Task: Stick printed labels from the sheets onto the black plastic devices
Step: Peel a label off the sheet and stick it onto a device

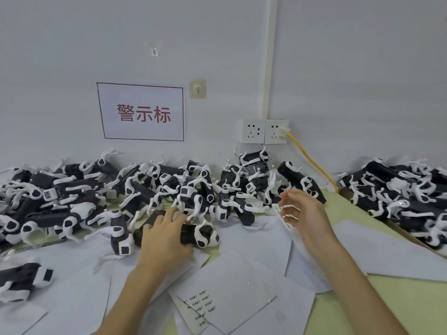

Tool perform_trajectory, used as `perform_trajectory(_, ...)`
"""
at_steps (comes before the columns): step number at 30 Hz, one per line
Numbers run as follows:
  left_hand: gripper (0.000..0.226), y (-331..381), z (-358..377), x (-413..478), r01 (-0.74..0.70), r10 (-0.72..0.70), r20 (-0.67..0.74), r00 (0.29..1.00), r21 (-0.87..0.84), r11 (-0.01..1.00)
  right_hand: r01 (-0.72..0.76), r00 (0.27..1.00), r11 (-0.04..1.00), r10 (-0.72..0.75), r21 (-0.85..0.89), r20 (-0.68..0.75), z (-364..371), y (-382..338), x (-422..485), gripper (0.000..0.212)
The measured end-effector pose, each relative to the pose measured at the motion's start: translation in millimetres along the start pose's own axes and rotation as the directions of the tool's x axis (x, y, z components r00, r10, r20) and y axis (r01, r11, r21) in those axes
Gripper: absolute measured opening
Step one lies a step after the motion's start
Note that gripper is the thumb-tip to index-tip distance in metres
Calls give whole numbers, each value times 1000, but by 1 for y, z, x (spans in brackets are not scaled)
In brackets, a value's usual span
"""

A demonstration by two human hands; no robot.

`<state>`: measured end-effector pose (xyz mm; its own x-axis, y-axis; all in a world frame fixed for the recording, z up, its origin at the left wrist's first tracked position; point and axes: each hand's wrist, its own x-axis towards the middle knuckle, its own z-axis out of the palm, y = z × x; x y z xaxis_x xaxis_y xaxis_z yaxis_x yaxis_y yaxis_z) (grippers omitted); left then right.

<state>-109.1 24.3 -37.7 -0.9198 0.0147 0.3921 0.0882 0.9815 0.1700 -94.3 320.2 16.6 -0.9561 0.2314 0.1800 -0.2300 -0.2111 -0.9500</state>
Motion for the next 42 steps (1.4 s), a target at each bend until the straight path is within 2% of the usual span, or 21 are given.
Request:
perform_trajectory(2,68,2,4,0,1,-1,-9,1000,32,999,6,1000,1000,-6,-9,-2,0,1,0,21)
perform_trajectory(7,52,2,4,0,-8,14,-79,997,69,998,18,1000,999,-18,-33,-5,1,3,-1,21)
perform_trajectory(9,45,0,1,-1,-58,68,-108,992,94,994,21,1000,999,-21,-34,-5,2,3,-1,21)
perform_trajectory(12,42,-2,-5,1,-216,222,-109,969,64,974,24,1000,999,-24,-39,-4,1,5,-1,19)
perform_trajectory(16,40,7,-9,1,-377,374,-47,926,-94,922,31,999,999,-31,-40,-7,0,3,-1,20)
perform_trajectory(19,36,15,-12,-1,-384,365,-121,923,-240,891,68,998,995,-68,-78,1,3,2,-2,21)
perform_trajectory(23,31,18,-15,-3,-347,294,-192,936,-383,856,217,976,952,-211,-217,53,10,7,-7,26)
perform_trajectory(25,26,21,-18,-3,-320,244,-211,947,-517,794,301,954,915,-282,-270,106,15,10,-11,26)
perform_trajectory(28,17,28,-28,-7,-246,148,-197,969,-754,609,418,908,822,-364,-386,206,24,16,-19,25)
perform_trajectory(31,43,30,-32,-9,-184,138,-139,981,-897,402,510,856,738,-387,-441,342,34,24,-29,17)
perform_trajectory(33,40,32,-35,-11,-100,146,-57,988,-946,310,542,822,725,-351,-425,449,42,30,-36,31)
perform_trajectory(36,36,40,-36,-17,-35,179,12,984,-965,260,574,777,710,-314,-408,546,53,44,-44,54)
perform_trajectory(38,35,45,-32,-17,18,174,60,983,-972,235,592,769,703,-348,-393,536,58,48,-46,56)
perform_trajectory(42,49,49,-33,-17,93,139,111,984,-987,130,652,739,668,-454,-360,498,56,44,-44,55)
